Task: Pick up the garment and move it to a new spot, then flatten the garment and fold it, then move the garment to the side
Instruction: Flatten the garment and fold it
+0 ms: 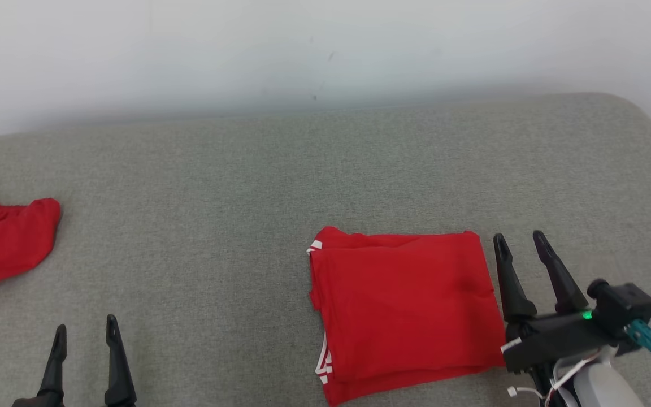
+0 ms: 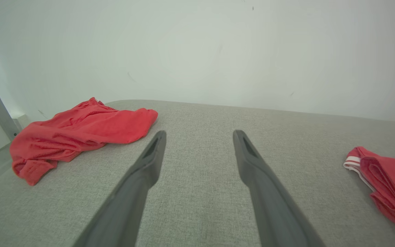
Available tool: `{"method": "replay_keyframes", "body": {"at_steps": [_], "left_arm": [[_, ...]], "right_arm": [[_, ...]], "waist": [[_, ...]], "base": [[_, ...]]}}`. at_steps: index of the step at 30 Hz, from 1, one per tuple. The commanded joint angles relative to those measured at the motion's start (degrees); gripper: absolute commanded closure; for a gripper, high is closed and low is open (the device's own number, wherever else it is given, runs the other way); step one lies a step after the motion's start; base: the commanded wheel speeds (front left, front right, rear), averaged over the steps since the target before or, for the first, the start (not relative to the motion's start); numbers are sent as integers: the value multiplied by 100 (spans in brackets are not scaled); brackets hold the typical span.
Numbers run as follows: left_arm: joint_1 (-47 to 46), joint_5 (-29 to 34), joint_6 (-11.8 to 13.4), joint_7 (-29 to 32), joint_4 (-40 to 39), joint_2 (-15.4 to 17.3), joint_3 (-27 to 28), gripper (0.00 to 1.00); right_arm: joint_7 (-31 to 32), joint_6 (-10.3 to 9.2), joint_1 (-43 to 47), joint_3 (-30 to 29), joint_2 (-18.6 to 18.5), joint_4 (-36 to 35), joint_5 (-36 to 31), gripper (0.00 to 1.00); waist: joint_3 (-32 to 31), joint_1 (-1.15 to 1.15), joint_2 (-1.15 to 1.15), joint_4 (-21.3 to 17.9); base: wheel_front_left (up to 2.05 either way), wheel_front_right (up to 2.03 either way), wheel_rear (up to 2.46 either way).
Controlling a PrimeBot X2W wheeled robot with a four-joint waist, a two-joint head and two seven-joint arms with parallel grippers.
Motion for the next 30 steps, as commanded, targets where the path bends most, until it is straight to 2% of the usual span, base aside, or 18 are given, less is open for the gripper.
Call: {"method": "replay_keyframes", "body": {"at_steps": [1, 10, 13, 22, 30], "left_arm": [[72, 57, -19, -20, -21, -7, 18, 0], [107, 206, -101, -20, -48, -7, -9, 0], [129, 294, -203, -20, -56, 6, -85, 0], [82, 285, -392, -20, -15, 160, -290, 0], [124, 242, -429, -20, 58, 215, -324, 0]], "right_arm": [[-31, -15, 138, -81, 56, -44, -75, 0], [-114, -15, 707, -290, 315, -318, -514, 0], [-124, -15, 819, -339, 370, -421, -623, 0], [-124, -15, 1062, -558, 572, -544, -745, 0], [-125, -15, 1131, -638, 660, -521, -846, 0]], "waist": [[-36, 0, 0, -39], [-143, 0, 0, -198], [-193, 0, 0, -220], [-268, 0, 0, -169], [-329, 0, 0, -70]], "base": [[0, 0, 0], [0, 0, 0], [0, 0, 0], [0, 0, 0], [0, 0, 0]]}}
